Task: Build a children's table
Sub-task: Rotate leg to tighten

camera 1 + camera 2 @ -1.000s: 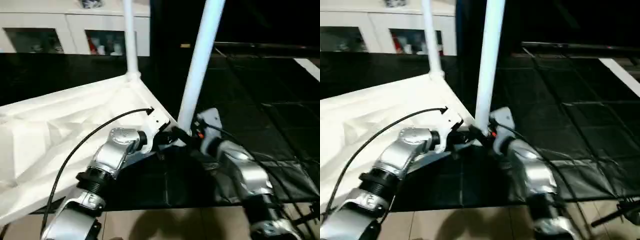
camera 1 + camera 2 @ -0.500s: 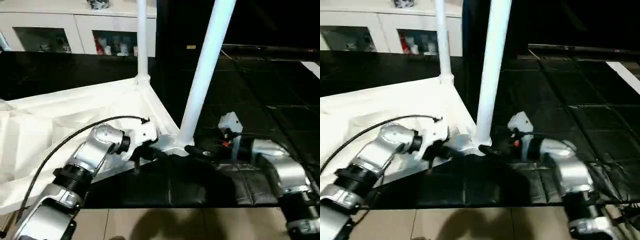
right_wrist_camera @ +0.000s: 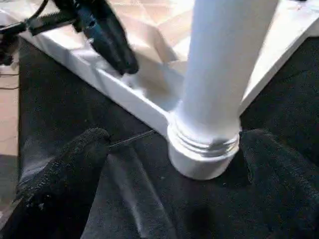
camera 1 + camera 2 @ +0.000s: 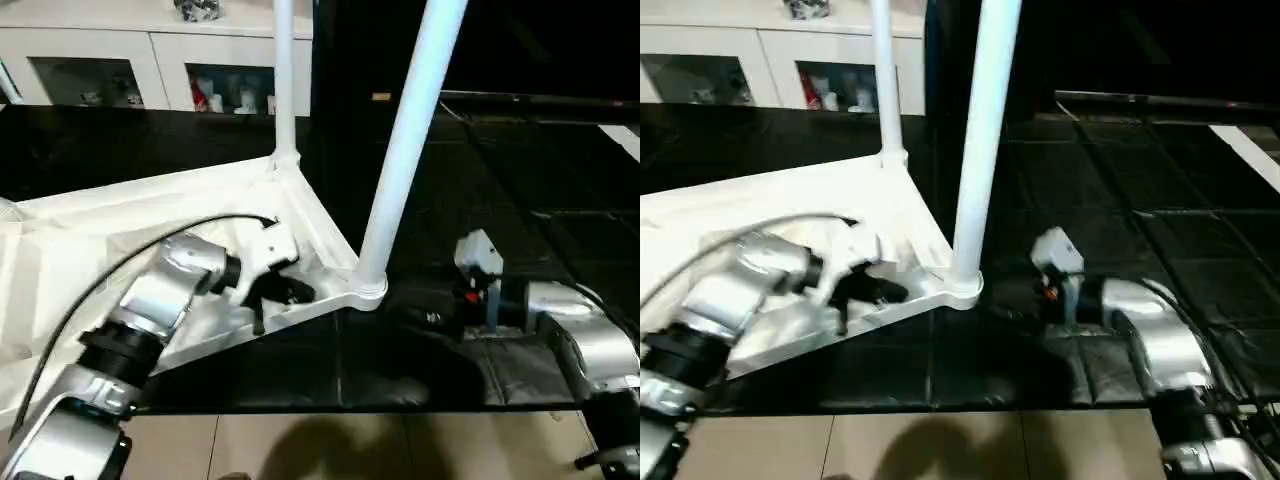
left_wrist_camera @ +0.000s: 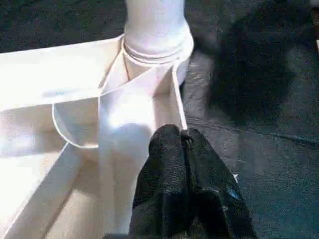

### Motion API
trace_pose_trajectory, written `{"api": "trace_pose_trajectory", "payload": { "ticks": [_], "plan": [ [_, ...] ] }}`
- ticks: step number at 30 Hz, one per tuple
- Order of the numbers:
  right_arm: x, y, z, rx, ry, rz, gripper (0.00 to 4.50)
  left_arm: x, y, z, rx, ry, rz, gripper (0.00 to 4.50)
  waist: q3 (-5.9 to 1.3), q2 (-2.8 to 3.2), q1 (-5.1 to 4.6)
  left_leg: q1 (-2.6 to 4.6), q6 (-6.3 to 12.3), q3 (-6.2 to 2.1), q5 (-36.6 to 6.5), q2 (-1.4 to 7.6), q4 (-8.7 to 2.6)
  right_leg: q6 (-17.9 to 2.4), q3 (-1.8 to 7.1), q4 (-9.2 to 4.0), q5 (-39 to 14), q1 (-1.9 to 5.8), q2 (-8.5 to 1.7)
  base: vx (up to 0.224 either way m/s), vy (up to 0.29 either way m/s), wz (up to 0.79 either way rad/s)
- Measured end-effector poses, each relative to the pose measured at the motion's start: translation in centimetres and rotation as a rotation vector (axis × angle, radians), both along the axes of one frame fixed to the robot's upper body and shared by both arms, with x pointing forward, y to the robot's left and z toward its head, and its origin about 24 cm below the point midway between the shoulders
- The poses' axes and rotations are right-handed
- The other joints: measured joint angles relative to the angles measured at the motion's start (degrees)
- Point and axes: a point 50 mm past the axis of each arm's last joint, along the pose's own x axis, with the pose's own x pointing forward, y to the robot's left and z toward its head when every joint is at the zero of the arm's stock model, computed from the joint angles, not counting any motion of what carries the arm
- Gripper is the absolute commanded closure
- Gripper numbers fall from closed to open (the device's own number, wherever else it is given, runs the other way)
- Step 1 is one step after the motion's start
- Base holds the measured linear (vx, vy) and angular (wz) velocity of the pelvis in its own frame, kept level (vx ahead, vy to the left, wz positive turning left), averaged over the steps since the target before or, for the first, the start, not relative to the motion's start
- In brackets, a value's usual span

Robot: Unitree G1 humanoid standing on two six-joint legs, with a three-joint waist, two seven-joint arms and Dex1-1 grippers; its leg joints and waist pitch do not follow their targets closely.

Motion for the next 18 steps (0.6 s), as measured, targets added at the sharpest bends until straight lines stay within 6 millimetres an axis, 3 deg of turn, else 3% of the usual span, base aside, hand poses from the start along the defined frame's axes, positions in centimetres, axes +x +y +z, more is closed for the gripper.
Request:
{"api": "trace_pose_trajectory", "payload": {
  "ticks": [10, 11, 15, 18],
  "plan": [
    [-0.3, -0.1, -0.7, -0.021, 0.037, -0.038, 0.0, -0.5, -1.4, -0.8, -0.01, 0.072, 0.099, 3.44, 0.02, 0.04, -0.04, -0.02, 0.0, -0.01, 0.0, 0.0, -0.01, 0.0, -0.01, -0.01, 0.0, -0.02, 0.01, 0.0, 0.0, 0.0],
    [-0.4, -0.1, -0.8, -0.021, 0.041, -0.038, 0.0, -0.5, -1.4, -0.8, -0.008, 0.073, 0.106, 3.17, 0.02, 0.05, -0.04, -0.02, 0.0, -0.01, 0.0, 0.0, -0.01, 0.0, -0.01, -0.01, 0.0, -0.02, 0.0, 0.0, 0.0, 0.0],
    [-0.5, 0.0, -0.8, -0.023, 0.043, -0.043, 0.0, -0.5, -1.5, -1.0, 0.002, 0.083, 0.13, 3.08, 0.05, 0.09, -0.07, -0.01, 0.0, -0.02, 0.0, 0.0, 0.0, 0.0, -0.01, -0.01, 0.0, -0.01, 0.0, 0.0, 0.0, 0.0],
    [-0.5, 0.0, -0.8, -0.025, 0.044, -0.048, 0.0, -0.4, -1.8, -1.3, 0.009, 0.085, 0.162, 2.69, 0.08, 0.14, -0.07, -0.02, -0.01, -0.03, 0.0, -0.01, 0.0, 0.0, -0.01, -0.02, 0.0, -0.01, 0.01, 0.0, 0.0, 0.0]
  ]
}}
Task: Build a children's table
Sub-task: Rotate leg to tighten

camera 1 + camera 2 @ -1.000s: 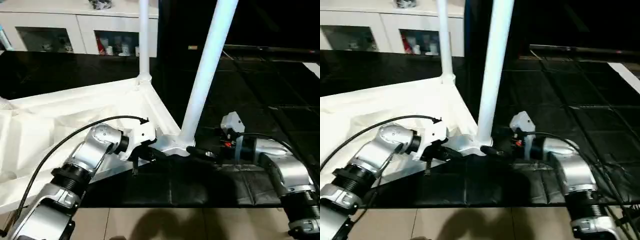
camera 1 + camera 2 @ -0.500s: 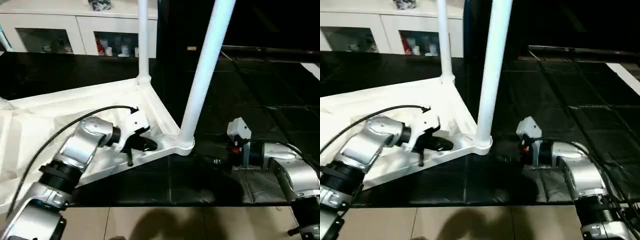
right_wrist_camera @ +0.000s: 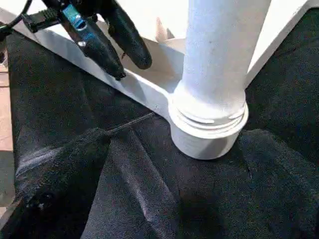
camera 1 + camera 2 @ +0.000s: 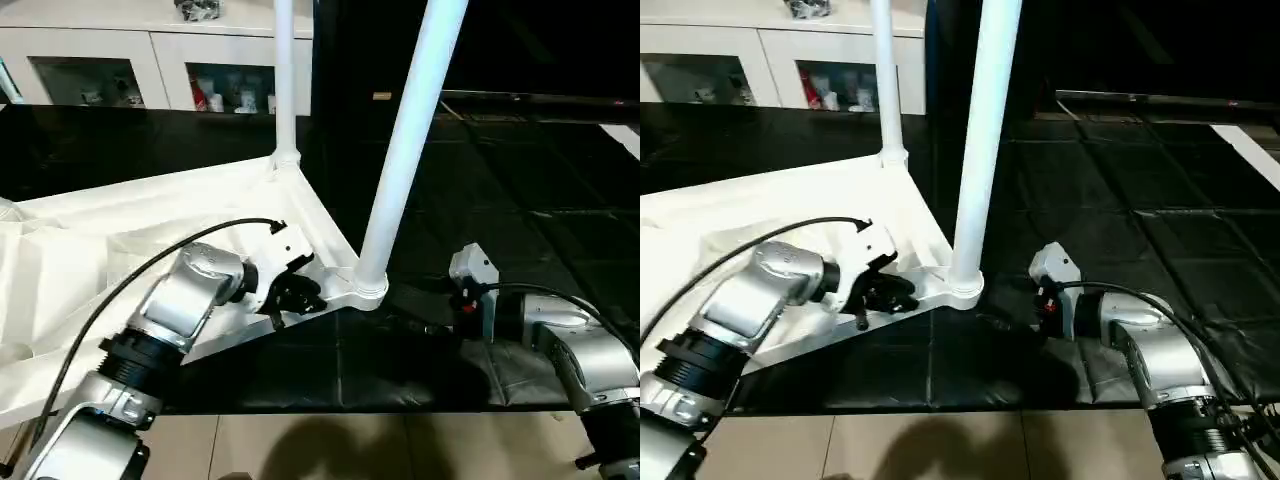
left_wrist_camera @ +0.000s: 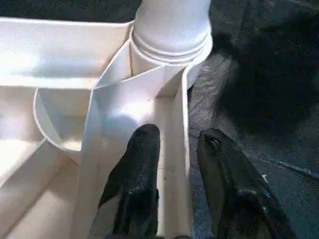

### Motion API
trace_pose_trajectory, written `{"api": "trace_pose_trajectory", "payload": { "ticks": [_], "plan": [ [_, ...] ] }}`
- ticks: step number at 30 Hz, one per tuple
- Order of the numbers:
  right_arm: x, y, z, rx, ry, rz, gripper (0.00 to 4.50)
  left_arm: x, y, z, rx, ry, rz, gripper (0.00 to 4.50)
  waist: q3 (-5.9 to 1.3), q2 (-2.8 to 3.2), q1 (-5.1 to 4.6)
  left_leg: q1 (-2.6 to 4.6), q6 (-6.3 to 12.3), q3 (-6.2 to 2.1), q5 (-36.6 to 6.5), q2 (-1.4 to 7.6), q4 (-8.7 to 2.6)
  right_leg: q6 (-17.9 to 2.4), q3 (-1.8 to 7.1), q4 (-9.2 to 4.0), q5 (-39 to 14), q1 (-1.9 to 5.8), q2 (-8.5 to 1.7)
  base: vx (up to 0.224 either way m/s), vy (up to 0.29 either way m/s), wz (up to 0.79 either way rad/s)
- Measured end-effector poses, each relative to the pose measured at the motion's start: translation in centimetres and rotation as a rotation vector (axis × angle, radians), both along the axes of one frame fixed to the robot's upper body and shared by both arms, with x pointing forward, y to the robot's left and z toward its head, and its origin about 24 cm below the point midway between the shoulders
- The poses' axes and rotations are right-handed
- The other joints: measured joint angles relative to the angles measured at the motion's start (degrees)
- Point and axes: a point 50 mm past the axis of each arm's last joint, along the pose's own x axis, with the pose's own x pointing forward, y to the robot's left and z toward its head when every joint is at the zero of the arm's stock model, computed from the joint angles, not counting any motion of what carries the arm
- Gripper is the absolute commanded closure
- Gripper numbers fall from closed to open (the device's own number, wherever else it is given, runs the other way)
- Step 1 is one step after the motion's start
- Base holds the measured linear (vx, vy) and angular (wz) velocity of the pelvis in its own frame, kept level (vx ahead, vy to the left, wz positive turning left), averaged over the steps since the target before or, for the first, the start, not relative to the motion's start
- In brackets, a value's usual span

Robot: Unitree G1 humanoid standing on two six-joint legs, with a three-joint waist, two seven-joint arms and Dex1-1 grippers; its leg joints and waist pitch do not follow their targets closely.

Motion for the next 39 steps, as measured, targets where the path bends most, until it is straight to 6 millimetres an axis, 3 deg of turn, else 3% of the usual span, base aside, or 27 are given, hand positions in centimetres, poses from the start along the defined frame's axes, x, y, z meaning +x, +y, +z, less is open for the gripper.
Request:
{"api": "trace_pose_trajectory", "payload": {
  "ticks": [12, 33, 39],
  "plan": [
    [-0.1, 0.4, 0.2, -0.003, -0.014, 0.013, 0.0, 0.0, -0.3, -0.6, 0.024, 0.025, 0.071, 2.69, 0.08, 0.13, 0.01, -0.03, 0.0, -0.03, 0.0, 0.0, -0.01, 0.0, -0.02, -0.04, 0.0, 0.0, 0.0, 0.0, 0.0, 0.0],
    [-0.2, 0.6, 0.0, -0.008, -0.006, 0.024, 0.0, -0.3, -1.1, -1.1, 0.041, 0.028, 0.028, 4.46, 0.28, 0.47, -0.04, -0.03, 0.01, -0.04, 0.0, -0.01, 0.0, 0.0, -0.02, -0.04, 0.0, 0.0, 0.0, 0.0, 0.0, 0.0],
    [-0.2, 0.7, 0.0, -0.01, -0.005, 0.028, 0.0, -0.4, -1.2, -1.0, 0.053, 0.015, 0.009, 4.46, 0.28, 0.49, -0.1, -0.02, 0.0, -0.04, 0.0, -0.01, 0.0, 0.0, -0.01, -0.04, 0.0, 0.0, 0.0, 0.0, 0.0, 0.0]
  ]
}}
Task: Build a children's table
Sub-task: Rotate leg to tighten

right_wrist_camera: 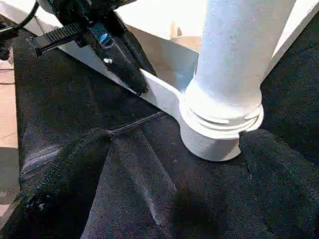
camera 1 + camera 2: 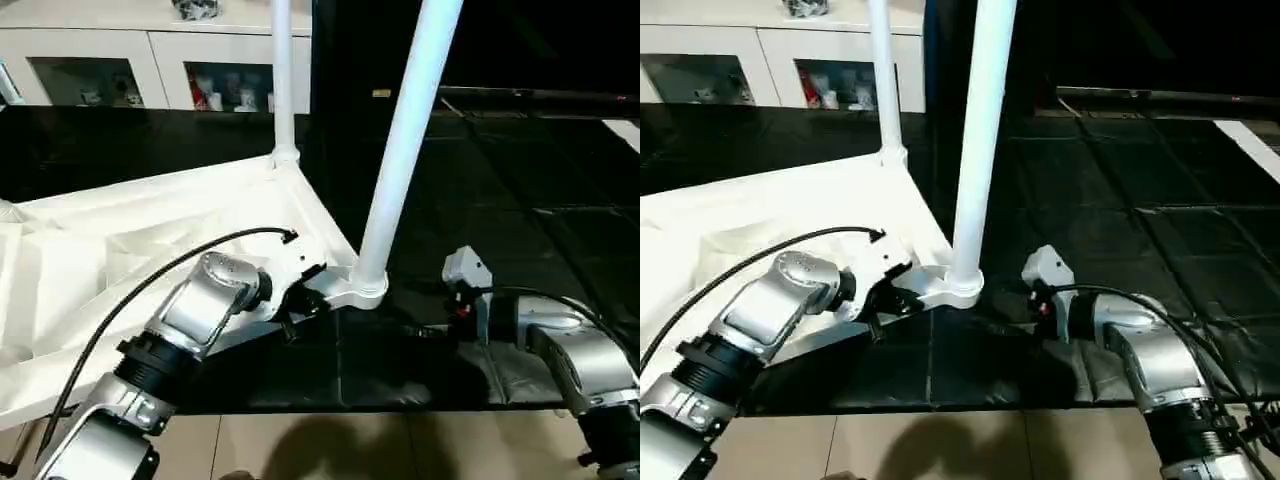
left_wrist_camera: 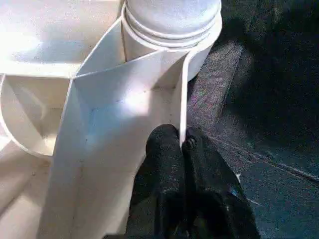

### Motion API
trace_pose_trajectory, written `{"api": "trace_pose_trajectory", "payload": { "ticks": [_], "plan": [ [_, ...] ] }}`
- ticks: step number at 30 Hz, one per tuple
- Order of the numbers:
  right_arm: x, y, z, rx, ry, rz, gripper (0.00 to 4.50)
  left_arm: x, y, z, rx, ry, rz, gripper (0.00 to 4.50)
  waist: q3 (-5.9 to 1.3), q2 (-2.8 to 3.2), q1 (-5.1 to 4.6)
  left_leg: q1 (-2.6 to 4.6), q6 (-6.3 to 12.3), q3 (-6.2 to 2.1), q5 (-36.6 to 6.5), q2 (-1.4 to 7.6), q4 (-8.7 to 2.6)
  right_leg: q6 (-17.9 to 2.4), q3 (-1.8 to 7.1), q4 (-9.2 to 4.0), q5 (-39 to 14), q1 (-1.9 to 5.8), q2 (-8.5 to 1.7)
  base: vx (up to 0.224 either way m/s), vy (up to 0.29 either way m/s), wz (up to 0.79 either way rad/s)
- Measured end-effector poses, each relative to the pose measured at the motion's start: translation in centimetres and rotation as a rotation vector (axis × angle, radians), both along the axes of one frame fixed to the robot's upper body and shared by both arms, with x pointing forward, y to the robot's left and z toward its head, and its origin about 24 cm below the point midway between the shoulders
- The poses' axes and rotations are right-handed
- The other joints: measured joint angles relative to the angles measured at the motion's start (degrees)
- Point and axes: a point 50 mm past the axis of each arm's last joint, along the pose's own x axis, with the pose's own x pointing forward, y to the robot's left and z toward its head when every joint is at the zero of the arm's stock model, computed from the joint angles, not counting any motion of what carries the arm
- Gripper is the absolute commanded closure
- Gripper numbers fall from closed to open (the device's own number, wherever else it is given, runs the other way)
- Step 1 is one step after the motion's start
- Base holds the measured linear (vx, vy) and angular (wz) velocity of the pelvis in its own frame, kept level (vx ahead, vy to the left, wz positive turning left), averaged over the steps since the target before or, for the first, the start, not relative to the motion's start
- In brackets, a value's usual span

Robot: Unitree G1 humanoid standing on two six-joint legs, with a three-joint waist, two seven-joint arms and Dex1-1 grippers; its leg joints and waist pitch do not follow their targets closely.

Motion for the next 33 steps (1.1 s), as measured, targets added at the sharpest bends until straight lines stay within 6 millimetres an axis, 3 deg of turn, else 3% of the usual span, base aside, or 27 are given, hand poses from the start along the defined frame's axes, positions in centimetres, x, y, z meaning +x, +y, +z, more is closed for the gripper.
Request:
{"api": "trace_pose_trajectory", "payload": {
  "ticks": [8, 11, 17, 22, 24, 27, 33],
  "plan": [
    [0.2, 0.0, 0.1, -0.005, -0.036, -0.016, 0.0, -0.2, 0.5, 0.1, -0.003, -0.018, -0.073, 4.46, 0.01, 0.02, 0.07, -0.04, 0.0, 0.0, 0.0, 0.0, -0.05, 0.0, -0.01, 0.0, 0.0, -0.07, 0.01, 0.0, 0.0, 0.0],
    [0.1, 0.0, 0.0, 0.011, -0.023, -0.009, 0.0, -0.9, 1.7, 0.0, -0.021, -0.017, -0.198, 4.46, 0.01, 0.05, 0.15, -0.07, -0.01, 0.0, 0.0, 0.0, -0.08, 0.0, -0.02, -0.02, 0.0, -0.1, 0.01, 0.0, 0.0, 0.0],
    [-0.2, 0.0, 0.1, 0.073, 0.004, 0.062, 0.0, -2.3, 3.0, -0.4, -0.021, 0.039, -0.443, 4.46, 0.04, 0.23, 2.14, -0.02, 0.03, 0.04, 0.0, -0.01, 0.09, 0.1, 0.04, -0.06, -0.1, 0.2, -0.06, 0.0, 0.0, 0.0],
    [-0.9, 0.5, 0.1, 0.103, 0.041, 0.193, 0.0, -2.5, 3.1, -0.5, -0.008, 0.052, -0.553, 4.46, 0.04, 0.23, 2.47, 0.13, 0.05, 0.05, 0.0, -0.03, 0.12, 0.1, 0.07, -0.11, -0.1, 0.46, -0.08, 0.0, 0.0, 0.0],
    [-1.4, 1.1, 0.2, 0.123, 0.07, 0.274, 0.37, -2.5, 2.8, -0.6, -0.009, 0.04, -0.584, 4.5, 0.02, 0.25, 2.83, 0.17, 0.04, 0.04, 0.0, 0.0, 0.12, 0.1, 0.04, -0.09, -0.1, 0.49, -0.08, 0.0, 0.0, 0.0],
    [-1.7, 2.0, 0.4, 0.143, 0.088, 0.352, 0.51, -2.2, 2.2, -0.5, -0.009, 0.021, -0.622, 4.5, 0.01, 0.28, 3.37, 0.14, 0.04, 0.05, 0.0, 0.0, 0.13, 0.1, 0.03, -0.09, -0.1, 0.51, -0.08, 0.0, 0.0, 0.0],
    [-1.2, 2.7, 0.4, 0.158, 0.101, 0.392, 1.07, -1.9, 2.2, -0.7, -0.011, 0.007, -0.654, 4.5, -0.02, 0.31, 3.24, 0.17, 0.05, 0.05, 0.0, 0.0, 0.17, 0.1, 0.04, -0.05, -0.1, 0.53, -0.1, 0.0, 0.0, 0.0]
  ]
}}
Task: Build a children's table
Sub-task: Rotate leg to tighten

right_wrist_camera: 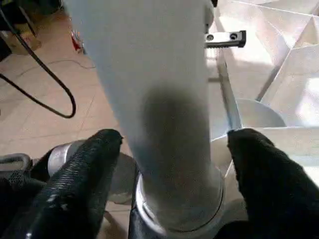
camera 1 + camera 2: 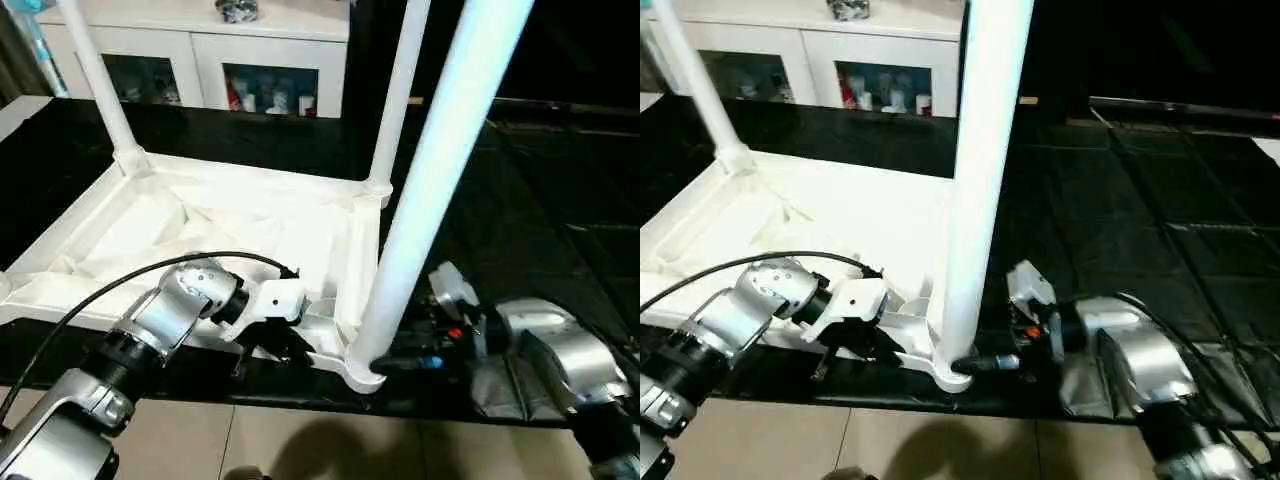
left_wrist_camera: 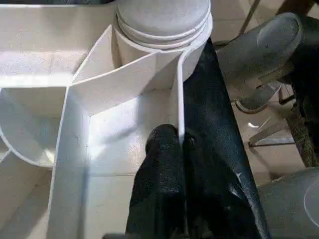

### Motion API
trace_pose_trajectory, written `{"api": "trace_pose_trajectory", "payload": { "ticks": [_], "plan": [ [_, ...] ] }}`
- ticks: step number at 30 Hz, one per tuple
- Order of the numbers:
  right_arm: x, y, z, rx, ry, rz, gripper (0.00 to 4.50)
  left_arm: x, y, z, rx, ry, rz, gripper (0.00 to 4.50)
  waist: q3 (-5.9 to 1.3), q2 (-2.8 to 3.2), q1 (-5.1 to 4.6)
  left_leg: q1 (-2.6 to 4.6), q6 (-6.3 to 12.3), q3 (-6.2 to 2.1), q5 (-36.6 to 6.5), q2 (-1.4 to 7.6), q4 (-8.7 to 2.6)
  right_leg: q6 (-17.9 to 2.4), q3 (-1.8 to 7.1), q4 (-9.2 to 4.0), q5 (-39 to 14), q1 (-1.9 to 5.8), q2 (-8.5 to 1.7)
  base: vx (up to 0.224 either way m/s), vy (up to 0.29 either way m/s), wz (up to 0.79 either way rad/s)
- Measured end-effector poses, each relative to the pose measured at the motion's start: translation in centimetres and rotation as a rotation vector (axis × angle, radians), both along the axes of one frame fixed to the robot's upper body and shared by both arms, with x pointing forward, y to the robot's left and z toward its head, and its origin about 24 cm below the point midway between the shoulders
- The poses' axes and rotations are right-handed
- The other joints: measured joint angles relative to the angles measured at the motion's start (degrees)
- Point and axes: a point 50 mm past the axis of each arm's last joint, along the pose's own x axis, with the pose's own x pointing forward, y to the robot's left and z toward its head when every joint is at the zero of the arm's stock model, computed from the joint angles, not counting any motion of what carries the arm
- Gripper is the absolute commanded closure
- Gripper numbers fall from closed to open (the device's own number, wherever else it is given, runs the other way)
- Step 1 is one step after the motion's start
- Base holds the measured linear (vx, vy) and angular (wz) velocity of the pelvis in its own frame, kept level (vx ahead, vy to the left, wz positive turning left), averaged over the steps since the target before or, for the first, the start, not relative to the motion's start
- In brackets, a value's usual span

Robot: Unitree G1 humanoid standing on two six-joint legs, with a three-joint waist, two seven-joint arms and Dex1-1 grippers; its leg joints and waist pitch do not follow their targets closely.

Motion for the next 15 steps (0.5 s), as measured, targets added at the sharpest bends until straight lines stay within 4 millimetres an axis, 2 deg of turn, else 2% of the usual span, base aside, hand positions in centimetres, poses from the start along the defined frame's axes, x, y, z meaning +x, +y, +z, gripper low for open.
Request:
{"api": "trace_pose_trajectory", "payload": {
  "ticks": [10, 12, 15],
  "plan": [
    [0.15, 0.36, -0.37, -0.013, 0.035, 0.047, 1.78, 0.21, -0.17, -0.09, -0.007, -0.009, -0.017, 4.5, 0.0, -0.02, 0.24, -0.03, 0.02, 0.02, 0.0, -0.01, 0.02, 0.0, 0.0, 0.03, 0.0, 0.01, -0.04, 0.0, 0.0, 0.0],
    [0.3, 0.35, -0.32, -0.014, 0.037, 0.052, 2.1, 0.21, -0.19, -0.13, -0.007, -0.007, -0.016, 4.5, 0.0, -0.02, 0.24, -0.03, 0.02, 0.02, 0.0, 0.0, 0.01, 0.0, -0.01, 0.06, 0.0, 0.01, -0.04, 0.0, 0.0, 0.0],
    [0.44, 0.35, -0.22, -0.019, 0.032, 0.054, 2.21, 0.25, -0.16, -0.15, -0.009, -0.003, -0.012, 4.5, -0.01, -0.02, 0.23, -0.02, 0.02, 0.02, 0.0, 0.0, 0.01, 0.0, 0.0, 0.07, 0.0, 0.02, -0.04, 0.0, 0.0, 0.0]
  ]
}}
